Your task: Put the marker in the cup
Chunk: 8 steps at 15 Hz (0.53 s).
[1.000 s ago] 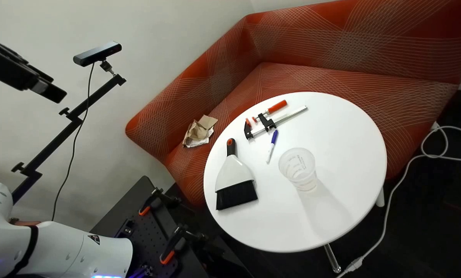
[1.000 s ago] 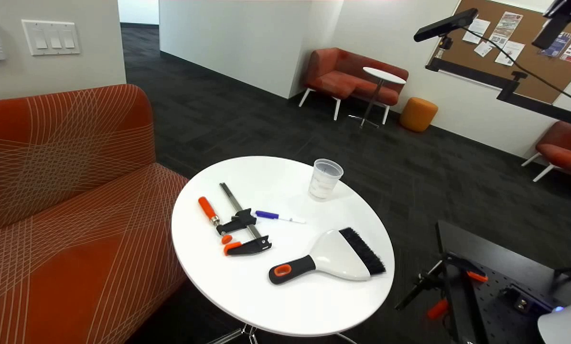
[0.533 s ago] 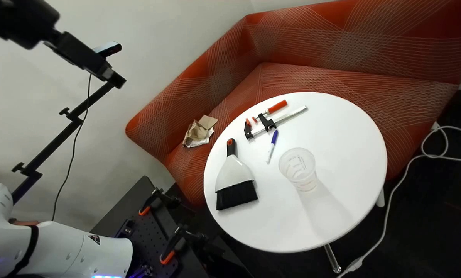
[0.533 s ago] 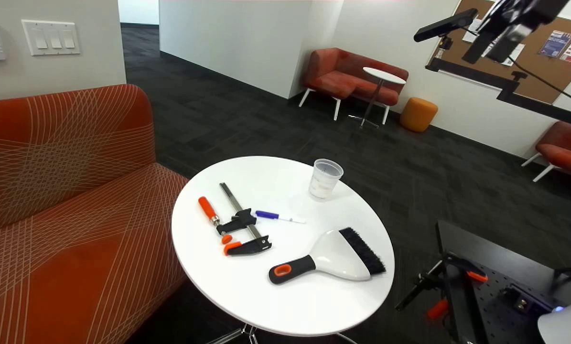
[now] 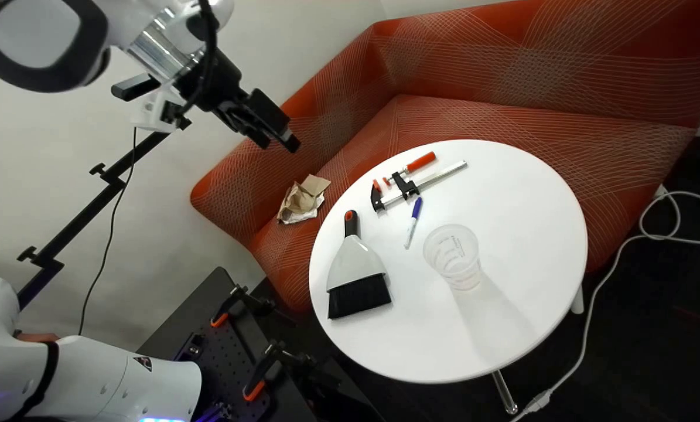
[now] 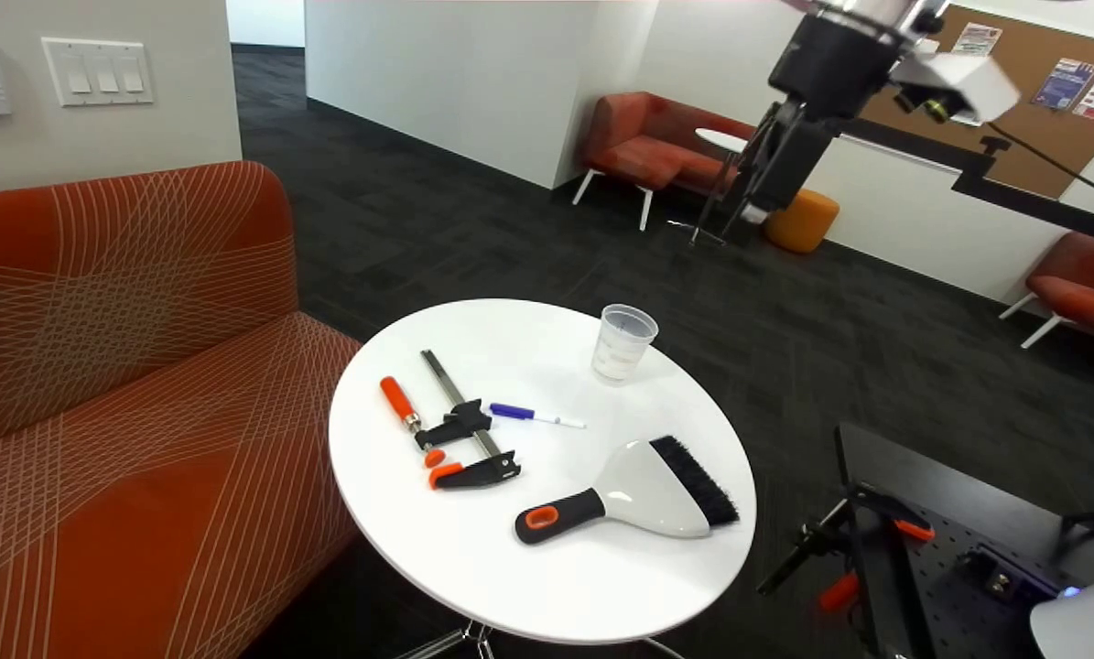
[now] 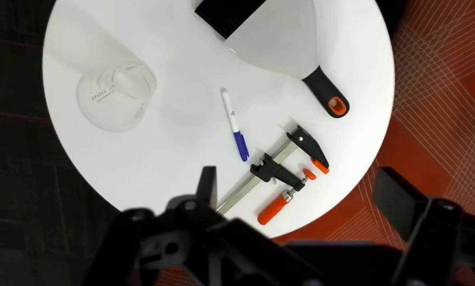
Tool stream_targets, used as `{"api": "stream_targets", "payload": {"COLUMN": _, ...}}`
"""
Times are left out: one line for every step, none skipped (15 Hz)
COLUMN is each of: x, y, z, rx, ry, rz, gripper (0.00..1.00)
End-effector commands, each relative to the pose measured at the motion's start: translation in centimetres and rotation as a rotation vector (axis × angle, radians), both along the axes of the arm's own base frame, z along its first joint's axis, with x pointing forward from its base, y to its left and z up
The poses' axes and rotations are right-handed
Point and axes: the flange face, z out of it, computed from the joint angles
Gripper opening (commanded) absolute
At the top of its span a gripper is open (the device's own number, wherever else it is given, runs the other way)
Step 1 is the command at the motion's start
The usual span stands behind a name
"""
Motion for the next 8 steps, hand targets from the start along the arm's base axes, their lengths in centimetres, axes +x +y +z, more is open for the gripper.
{"api": "stream_targets", "payload": {"x": 3.9, "y": -0.5, "z": -3.8, "rx": -0.057, "ry": 0.036, "rz": 0.035, "gripper": 1.0}}
{"api": "stream_targets", "payload": {"x": 4.6, "y": -0.6, "z": -4.7, "rx": -0.061, "ry": 0.041, "rz": 0.044, "gripper": 1.0}}
{"api": "stream_targets", "payload": {"x": 5.2, "y": -0.6, "z": -5.5, "rx": -0.058, "ry": 0.05, "rz": 0.05, "gripper": 1.0}}
{"api": "stream_targets", "payload": {"x": 5.8, "y": -0.5, "z": -6.2, "rx": -0.053, "ry": 0.06, "rz": 0.049, "gripper": 1.0}}
{"api": "stream_targets", "payload": {"x": 6.0, "y": -0.2, "z": -6.7, "rx": -0.049, "ry": 0.083, "rz": 0.045, "gripper": 1.0}}
{"api": "stream_targets", "payload": {"x": 6.0, "y": -0.1, "z": -6.8, "rx": -0.061, "ry": 0.115, "rz": 0.024, "gripper": 1.0}}
{"api": "stream_targets", "payload": {"x": 5.1, "y": -0.1, "z": -6.8, "rx": -0.05, "ry": 0.086, "rz": 0.031, "gripper": 1.0}}
{"api": "stream_targets", "payload": {"x": 5.4, "y": -0.1, "z": -7.2, "rx": -0.051, "ry": 0.095, "rz": 0.032, "gripper": 1.0}}
